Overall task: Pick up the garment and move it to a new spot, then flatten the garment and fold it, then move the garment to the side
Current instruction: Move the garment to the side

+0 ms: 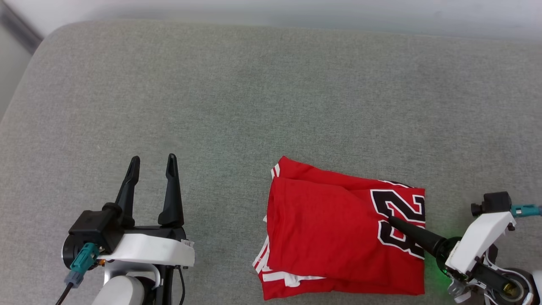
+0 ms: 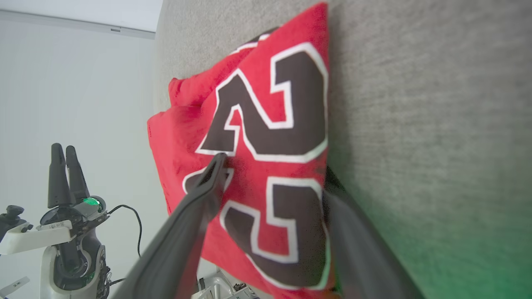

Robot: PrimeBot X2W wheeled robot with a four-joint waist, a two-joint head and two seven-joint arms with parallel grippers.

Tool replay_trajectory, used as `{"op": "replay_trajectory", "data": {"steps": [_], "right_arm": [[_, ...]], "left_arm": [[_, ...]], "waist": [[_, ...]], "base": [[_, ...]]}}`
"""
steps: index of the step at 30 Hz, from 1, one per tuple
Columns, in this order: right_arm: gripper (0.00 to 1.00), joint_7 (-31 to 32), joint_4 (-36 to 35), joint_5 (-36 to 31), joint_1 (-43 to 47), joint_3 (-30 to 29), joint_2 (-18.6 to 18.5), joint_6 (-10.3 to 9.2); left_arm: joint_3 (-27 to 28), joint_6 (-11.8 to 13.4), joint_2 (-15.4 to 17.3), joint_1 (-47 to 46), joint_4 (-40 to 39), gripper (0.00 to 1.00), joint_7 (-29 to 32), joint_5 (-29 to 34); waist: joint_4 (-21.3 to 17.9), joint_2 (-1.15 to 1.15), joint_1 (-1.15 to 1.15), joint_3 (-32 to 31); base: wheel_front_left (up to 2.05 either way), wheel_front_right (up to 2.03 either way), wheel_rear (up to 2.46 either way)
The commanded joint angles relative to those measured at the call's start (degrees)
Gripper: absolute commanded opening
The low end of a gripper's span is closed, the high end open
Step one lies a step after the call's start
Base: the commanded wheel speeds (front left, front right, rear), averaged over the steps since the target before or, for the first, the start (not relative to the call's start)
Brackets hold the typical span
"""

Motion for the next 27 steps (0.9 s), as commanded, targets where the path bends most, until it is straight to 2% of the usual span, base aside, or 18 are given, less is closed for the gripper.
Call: {"op": "replay_trajectory", "data": {"steps": [1, 2, 3, 8, 13, 16, 20, 27], "right_arm": [[0.87, 0.3, 1.8, 0.1, 0.2, 1.4, 0.0, -0.12], [0.33, 0.0, 2.2, 0.6, 0.1, 1.8, -0.2, -0.14], [0.00, -0.1, 2.5, 1.0, 0.0, 2.3, -0.5, -0.14], [0.00, -2.7, -0.6, 0.3, -1.4, 5.1, -3.8, -0.08], [0.00, -7.3, -3.3, -8.7, -3.0, 9.4, -8.7, -0.08], [0.00, -8.6, -2.8, -16.7, -4.3, 11.5, -11.2, -0.08], [0.00, -8.7, -1.5, -24.6, -6.1, 12.3, -12.7, -0.09], [0.00, -11.6, 1.9, -32.1, -11.8, 12.4, -11.2, -0.09]], "left_arm": [[0.3, -0.2, -0.2, -0.7, 0.2, 1.00, -0.4, 0.6], [0.5, -0.3, -0.3, -0.7, 0.3, 1.00, -0.4, 0.6], [0.6, -0.4, -0.4, -0.7, 0.5, 1.00, -0.3, 0.7], [1.2, -0.9, -0.8, 0.4, 1.4, 1.00, -0.3, 1.0], [1.5, -1.0, -0.4, 1.5, 1.1, 1.00, -0.3, 1.5], [1.7, -0.8, 0.0, 2.8, 0.8, 1.00, -0.3, 1.6], [1.8, -0.6, 0.5, 3.5, -0.2, 1.00, -0.2, 1.8], [1.4, -0.4, 2.1, 2.0, -3.6, 1.00, 1.5, 2.9]], "waist": [[0.7, 0.00, 0.00, 0.7], [0.7, 0.00, 0.00, 0.7], [0.6, 0.00, 0.00, 0.6], [-0.8, 0.00, 0.00, -1.5], [-4.5, 0.00, 0.00, -4.2], [-8.1, 0.00, 0.00, -5.4], [-13.5, 0.00, 0.00, -6.1], [-24.6, 0.00, 0.00, -3.5]], "base": [[0.00, 0.00, 0.00], [0.00, 0.00, 0.00], [0.00, 0.00, 0.00], [0.00, 0.00, 0.00], [0.00, 0.00, 0.00], [0.00, 0.00, 0.00], [0.00, 0.00, 0.00], [0.00, 0.00, 0.00]]}}
